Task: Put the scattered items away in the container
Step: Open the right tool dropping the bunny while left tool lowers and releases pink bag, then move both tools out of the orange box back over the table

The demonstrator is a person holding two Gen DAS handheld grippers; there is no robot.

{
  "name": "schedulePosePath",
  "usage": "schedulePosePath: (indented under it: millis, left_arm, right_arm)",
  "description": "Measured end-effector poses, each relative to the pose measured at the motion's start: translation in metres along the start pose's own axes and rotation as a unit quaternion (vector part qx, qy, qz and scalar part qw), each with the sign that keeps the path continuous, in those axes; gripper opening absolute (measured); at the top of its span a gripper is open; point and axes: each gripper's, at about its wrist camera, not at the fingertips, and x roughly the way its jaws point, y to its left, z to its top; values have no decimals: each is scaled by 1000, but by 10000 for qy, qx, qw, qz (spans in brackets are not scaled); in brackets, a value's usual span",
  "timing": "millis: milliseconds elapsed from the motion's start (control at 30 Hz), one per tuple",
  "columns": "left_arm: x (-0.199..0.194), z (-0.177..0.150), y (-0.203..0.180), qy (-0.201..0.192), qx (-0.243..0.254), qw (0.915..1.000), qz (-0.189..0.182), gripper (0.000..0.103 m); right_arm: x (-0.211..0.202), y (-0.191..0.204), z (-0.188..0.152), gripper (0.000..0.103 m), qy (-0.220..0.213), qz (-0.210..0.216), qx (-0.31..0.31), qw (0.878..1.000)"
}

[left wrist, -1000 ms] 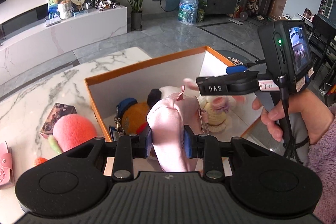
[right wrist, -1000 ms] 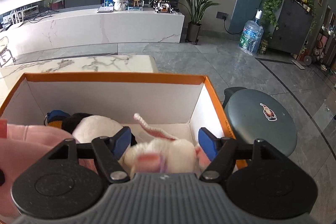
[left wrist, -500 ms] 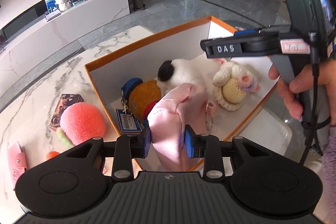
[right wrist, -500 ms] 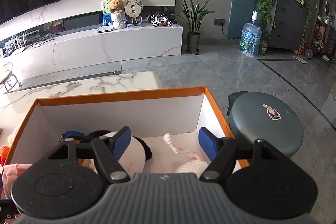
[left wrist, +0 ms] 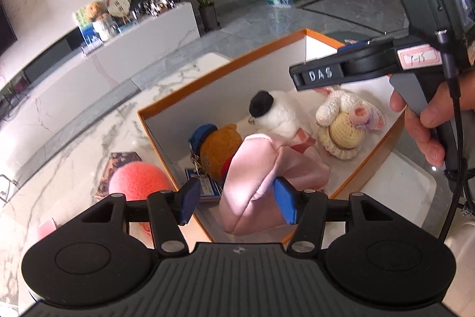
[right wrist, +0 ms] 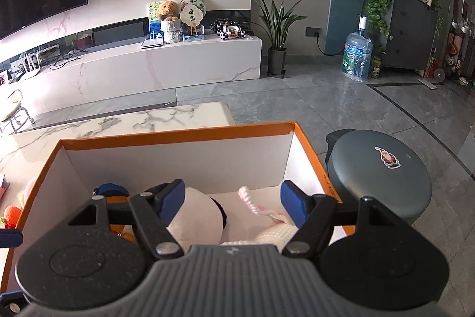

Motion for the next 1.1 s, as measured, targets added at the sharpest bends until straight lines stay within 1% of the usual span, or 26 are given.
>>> schedulePosePath:
  millis: [100, 167, 233, 267, 333, 400, 533, 733, 800, 867, 933, 967, 1000, 1033, 1067, 1100]
  left_arm:
    - [-11, -2, -4, -364, 34, 9993, 72, 67]
    - [-18, -4, -6, -612, 56, 9981, 82, 66]
    - [-18, -2, -6, -625, -20, 9980, 61, 53]
    - [-18, -1, -5, -593, -75, 9982, 31, 41]
    - [-15, 2, -3, -497, -196, 9986, -46, 36]
    - [-7, 2, 1, -289, -363, 9988, -146, 30]
    - [-2, 2, 8, -112, -580, 9982, 63, 30]
    - [-4, -3, 16, -56, -802, 9968, 27, 30]
    - [-7, -5, 19, -107, -941, 9955, -14, 31]
    - [-13, -5, 23, -241, -1073, 9939, -36, 32]
    - [-23, -6, 26, -422, -1095, 9931, 23, 35]
    - [-28, -6, 28, -513, -1106, 9925, 53, 39]
    - [-33, -7, 30, -595, -1115, 9919, 87, 46]
    - [-38, -8, 32, -660, -1131, 9913, 126, 50]
    - [-43, -9, 35, -717, -1162, 9905, 166, 57]
    - [-49, -10, 39, -773, -1192, 9896, 206, 57]
  right_arm:
    - [-1, 4, 0, 74, -8, 3, -52, 10000]
    - [-1, 5, -1, 74, -6, 15, -70, 10000]
    - [-2, 6, -1, 74, -1, 16, -88, 10000]
    - [-2, 6, -2, 74, 1, 10, -96, 10000]
    - [-2, 6, -2, 74, 4, -9, -98, 10000]
    - [-2, 6, -2, 74, 10, -11, -83, 10000]
    - [-3, 6, -3, 74, 13, -13, -63, 10000]
    - [-5, 7, -4, 75, 18, 5, -60, 10000]
    - [-7, 8, -4, 75, -19, 8, -34, 10000]
    - [-11, 9, -3, 75, -104, 33, 41, 9999]
    - [-17, 11, -2, 75, -229, 99, 157, 9996]
    - [-20, 12, -1, 75, -291, 152, 227, 9992]
    - [-23, 14, -1, 75, -344, 204, 296, 9988]
    - [-25, 16, 0, 75, -396, 251, 367, 9982]
    - [-28, 19, 0, 75, -456, 283, 430, 9976]
    - [-30, 21, 1, 75, -525, 304, 486, 9970]
